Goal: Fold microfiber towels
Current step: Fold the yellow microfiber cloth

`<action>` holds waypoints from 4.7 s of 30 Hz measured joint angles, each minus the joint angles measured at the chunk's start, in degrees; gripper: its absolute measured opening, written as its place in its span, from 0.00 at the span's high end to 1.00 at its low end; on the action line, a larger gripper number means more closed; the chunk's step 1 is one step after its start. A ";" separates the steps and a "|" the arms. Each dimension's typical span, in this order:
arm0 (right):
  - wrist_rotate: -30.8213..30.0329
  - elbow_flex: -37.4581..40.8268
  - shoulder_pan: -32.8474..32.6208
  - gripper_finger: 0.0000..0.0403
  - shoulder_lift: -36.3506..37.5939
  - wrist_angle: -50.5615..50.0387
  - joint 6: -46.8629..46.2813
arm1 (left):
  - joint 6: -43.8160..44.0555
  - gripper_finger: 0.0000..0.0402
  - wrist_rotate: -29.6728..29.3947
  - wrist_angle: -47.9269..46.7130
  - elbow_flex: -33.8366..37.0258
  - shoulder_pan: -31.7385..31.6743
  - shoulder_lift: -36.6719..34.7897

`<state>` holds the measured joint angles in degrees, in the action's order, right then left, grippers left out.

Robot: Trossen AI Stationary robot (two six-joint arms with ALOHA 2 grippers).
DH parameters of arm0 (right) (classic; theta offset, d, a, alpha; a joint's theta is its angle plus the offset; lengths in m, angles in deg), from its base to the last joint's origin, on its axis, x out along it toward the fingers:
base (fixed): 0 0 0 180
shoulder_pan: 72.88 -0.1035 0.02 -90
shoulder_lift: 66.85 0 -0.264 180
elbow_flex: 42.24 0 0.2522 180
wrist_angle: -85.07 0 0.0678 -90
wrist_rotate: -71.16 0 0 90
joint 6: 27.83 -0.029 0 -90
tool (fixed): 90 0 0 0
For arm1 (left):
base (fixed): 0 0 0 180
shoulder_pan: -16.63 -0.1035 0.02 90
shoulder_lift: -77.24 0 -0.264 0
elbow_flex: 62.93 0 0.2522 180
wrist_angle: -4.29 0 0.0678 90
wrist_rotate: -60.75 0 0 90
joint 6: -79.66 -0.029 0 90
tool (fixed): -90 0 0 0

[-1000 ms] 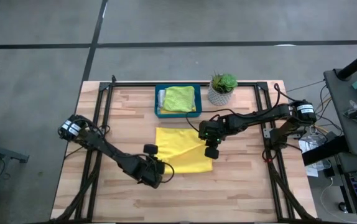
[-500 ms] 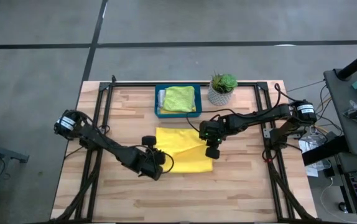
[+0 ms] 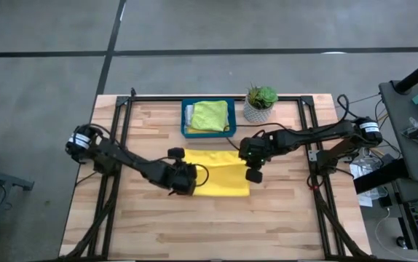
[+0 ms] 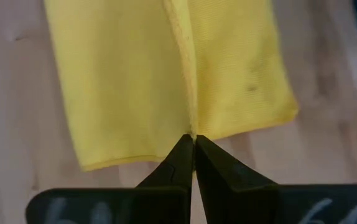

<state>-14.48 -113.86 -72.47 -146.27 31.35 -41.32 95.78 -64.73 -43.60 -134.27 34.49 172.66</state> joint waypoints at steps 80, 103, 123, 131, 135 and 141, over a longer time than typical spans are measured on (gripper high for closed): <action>-14.47 0.20 4.21 0.87 0.66 1.64 1.70 | -12.01 0.93 1.79 20.05 14.61 -12.54 -6.03; -10.91 0.24 3.96 0.82 0.66 1.27 0.02 | -11.99 0.95 -1.15 24.69 17.83 -13.06 -6.71; -10.11 0.24 3.82 0.81 0.81 1.20 0.00 | -11.93 0.95 2.89 24.66 17.65 -14.18 -6.05; -9.08 0.24 3.45 0.78 0.96 -0.39 -4.16 | -12.01 0.95 2.00 24.64 16.20 -15.18 -6.69; -1.98 0.25 3.44 0.74 1.01 -3.76 -10.14 | -12.00 0.95 2.02 24.24 15.80 -15.04 -8.02; 0.72 2.64 1.64 0.61 1.07 -4.13 -20.90 | -11.98 0.95 2.13 24.09 15.56 -12.15 -10.74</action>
<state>-13.76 -111.23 -70.83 -145.20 27.21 -62.22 83.80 -62.60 -19.52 -118.71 22.34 161.92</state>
